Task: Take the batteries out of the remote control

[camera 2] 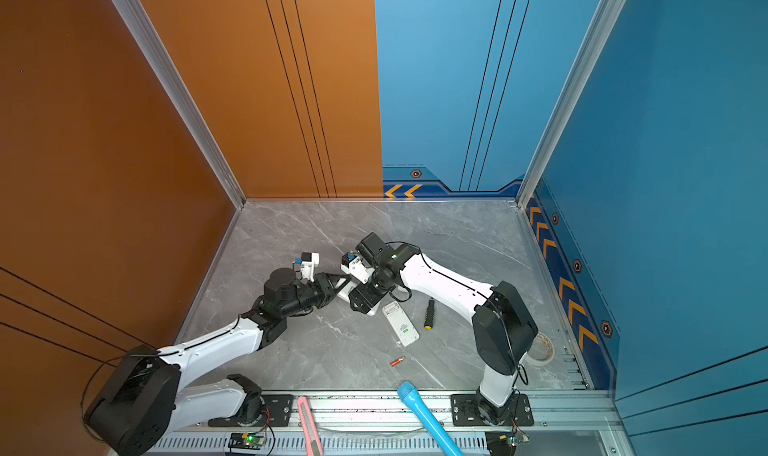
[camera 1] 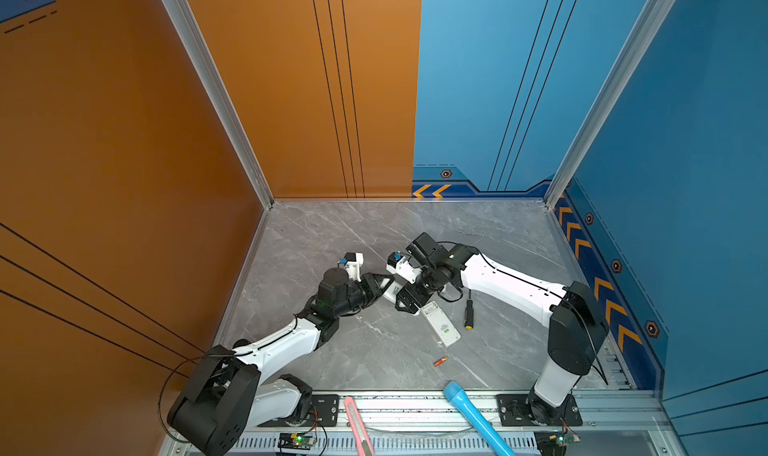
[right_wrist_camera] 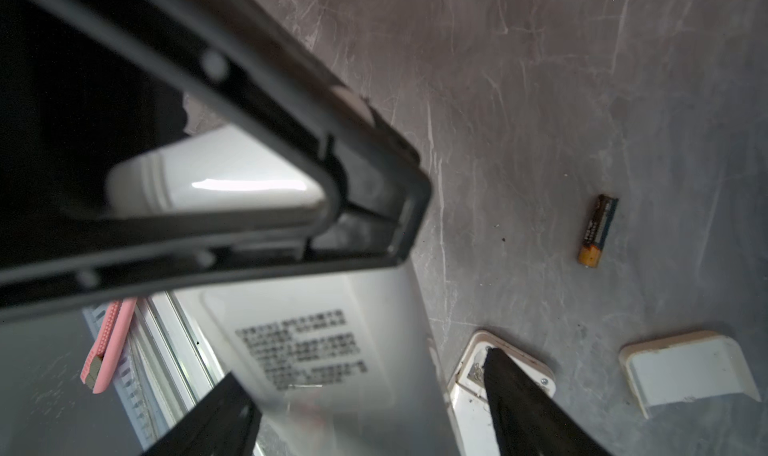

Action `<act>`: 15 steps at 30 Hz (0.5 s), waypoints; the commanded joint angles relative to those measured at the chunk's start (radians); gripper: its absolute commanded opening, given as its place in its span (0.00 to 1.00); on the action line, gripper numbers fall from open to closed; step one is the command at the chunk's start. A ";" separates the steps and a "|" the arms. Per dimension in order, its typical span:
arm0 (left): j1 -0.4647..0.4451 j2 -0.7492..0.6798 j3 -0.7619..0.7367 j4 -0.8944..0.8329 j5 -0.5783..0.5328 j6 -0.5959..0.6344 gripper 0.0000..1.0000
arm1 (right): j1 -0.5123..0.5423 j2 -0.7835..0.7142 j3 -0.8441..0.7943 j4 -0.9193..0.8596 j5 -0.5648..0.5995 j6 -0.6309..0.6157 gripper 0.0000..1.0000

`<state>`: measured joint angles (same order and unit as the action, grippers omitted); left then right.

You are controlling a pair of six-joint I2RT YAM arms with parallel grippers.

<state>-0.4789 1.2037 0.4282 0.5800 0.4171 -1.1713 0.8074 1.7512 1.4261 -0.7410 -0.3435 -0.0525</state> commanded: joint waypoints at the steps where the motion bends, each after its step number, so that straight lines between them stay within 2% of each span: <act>1: 0.012 -0.038 -0.034 0.056 -0.032 -0.023 0.00 | -0.007 -0.025 0.013 0.002 -0.015 0.026 0.89; 7: 0.049 -0.092 -0.084 0.069 -0.070 -0.036 0.00 | -0.079 -0.133 -0.135 0.231 -0.113 0.302 0.98; 15: 0.119 -0.173 -0.154 0.104 -0.115 -0.078 0.00 | -0.100 -0.200 -0.339 0.600 -0.219 0.716 0.98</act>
<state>-0.3801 1.0576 0.2924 0.6331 0.3321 -1.2247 0.7052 1.5700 1.1389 -0.3363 -0.4999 0.4461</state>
